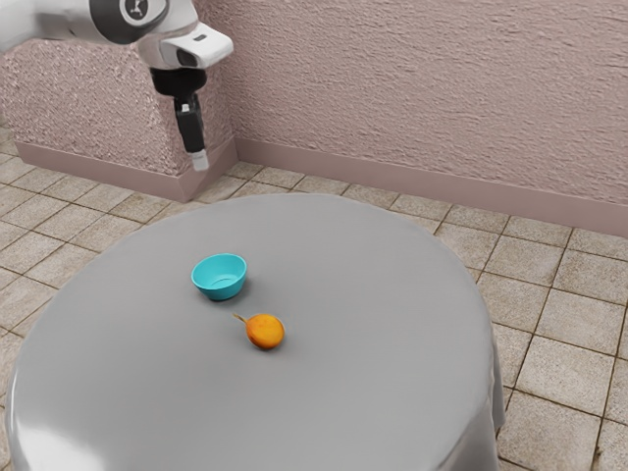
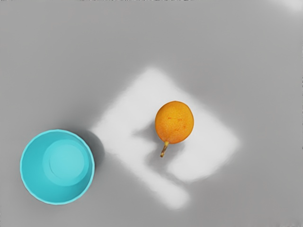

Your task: Place the pear in the bowl.

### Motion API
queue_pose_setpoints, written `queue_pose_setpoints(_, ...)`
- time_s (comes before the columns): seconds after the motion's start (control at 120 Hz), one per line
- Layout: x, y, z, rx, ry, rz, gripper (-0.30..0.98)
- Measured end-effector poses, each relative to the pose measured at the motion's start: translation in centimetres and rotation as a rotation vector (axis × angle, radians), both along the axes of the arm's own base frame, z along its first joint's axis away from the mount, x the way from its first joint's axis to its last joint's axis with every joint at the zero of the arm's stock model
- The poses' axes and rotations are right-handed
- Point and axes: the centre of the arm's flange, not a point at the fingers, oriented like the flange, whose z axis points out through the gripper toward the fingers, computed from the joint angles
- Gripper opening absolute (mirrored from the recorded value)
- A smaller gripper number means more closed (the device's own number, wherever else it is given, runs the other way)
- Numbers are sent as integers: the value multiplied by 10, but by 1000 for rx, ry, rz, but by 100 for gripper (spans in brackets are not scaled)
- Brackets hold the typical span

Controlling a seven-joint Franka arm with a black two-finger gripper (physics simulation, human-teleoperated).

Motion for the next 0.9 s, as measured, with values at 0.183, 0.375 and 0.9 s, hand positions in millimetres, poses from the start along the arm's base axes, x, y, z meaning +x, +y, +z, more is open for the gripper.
queue_pose_setpoints(0.183, 1, 3, -1, -2, 2, -26, 69)
queue_pose_setpoints(0.375, 0, -5, -12, -8, 26, -70, 69)
queue_pose_setpoints(0.9, -63, -134, -214, -11, 145, -639, 69)
